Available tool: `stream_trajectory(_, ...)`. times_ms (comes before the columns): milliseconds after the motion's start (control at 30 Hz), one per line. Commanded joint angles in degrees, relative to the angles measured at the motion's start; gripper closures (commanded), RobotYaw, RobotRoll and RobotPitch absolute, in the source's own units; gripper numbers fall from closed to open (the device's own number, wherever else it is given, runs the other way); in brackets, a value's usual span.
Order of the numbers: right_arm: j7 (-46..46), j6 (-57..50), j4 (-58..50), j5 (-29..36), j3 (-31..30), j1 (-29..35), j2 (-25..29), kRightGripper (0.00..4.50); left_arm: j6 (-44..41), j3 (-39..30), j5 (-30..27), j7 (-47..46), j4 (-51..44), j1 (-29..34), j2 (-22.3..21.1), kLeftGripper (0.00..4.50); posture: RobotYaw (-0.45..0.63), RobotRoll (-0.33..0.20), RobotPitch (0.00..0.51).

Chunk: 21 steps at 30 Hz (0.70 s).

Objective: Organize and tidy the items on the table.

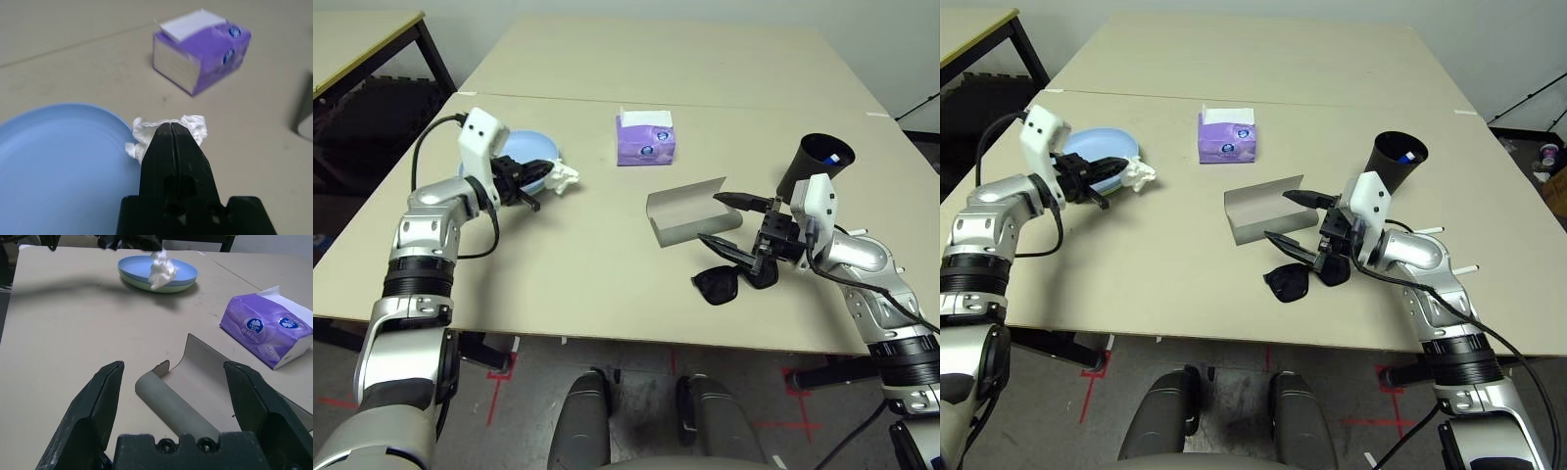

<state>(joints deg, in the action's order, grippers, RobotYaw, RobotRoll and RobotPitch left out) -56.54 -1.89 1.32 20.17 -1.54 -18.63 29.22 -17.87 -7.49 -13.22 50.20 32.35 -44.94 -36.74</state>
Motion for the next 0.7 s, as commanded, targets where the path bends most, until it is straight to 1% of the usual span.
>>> stream_trajectory(33, -0.4, 0.2, 0.3, 0.1, 0.0, -0.1, -0.1, 0.0, -0.2, -2.2, -0.6, -1.9, 1.7, -3.1, -1.6, 4.45, 0.01, 0.0, 0.106)
stream_trajectory(233, -0.7, 0.5, 0.8, 0.0, -0.1, -0.4, -0.2, 0.0, 2.6, -5.0, -0.1, -4.9, 9.2, -7.7, -3.3, 4.45, 0.01, 0.0, 0.104)
stream_trajectory(400, -0.9, 0.8, 1.2, -0.1, 0.0, -0.5, -0.3, 0.0, 5.5, -4.7, 1.1, -5.7, 14.6, -8.4, -3.7, 4.45, 0.01, 0.0, 0.103)
stream_trajectory(467, -0.9, 1.1, 1.2, -0.2, 0.1, -0.3, -0.2, 0.0, 7.4, -4.3, 1.7, -6.0, 15.9, -7.4, -3.4, 4.09, 0.0, 0.0, 0.104)
stream_trajectory(533, -1.0, 1.2, 1.2, -0.2, 0.2, 0.0, -0.1, 0.0, 8.6, -4.3, 1.6, -6.1, 16.1, -6.6, -3.0, 3.5, 0.0, 0.0, 0.104)
stream_trajectory(567, -1.0, 1.2, 1.1, -0.2, 0.2, 0.1, -0.1, 0.0, 8.8, -4.3, 1.4, -5.9, 15.9, -6.4, -2.8, 3.08, 0.0, 0.0, 0.104)
stream_trajectory(600, -1.0, 1.2, 1.1, -0.2, 0.2, 0.1, 0.0, 0.0, 9.5, -4.3, 1.5, -5.9, 15.8, -6.4, -2.6, 2.77, 0.0, 0.0, 0.105)
stream_trajectory(633, -1.0, 1.2, 1.1, -0.2, 0.3, 0.1, 0.0, 0.0, 10.4, -4.3, 1.6, -6.0, 15.8, -6.4, -2.6, 2.26, 0.0, 0.0, 0.105)
stream_trajectory(700, -1.0, 1.2, 1.2, -0.3, 0.2, 0.0, 0.0, 0.0, 11.0, -4.2, 1.7, -6.0, 15.8, -6.7, -2.6, 1.51, 0.0, 0.0, 0.105)
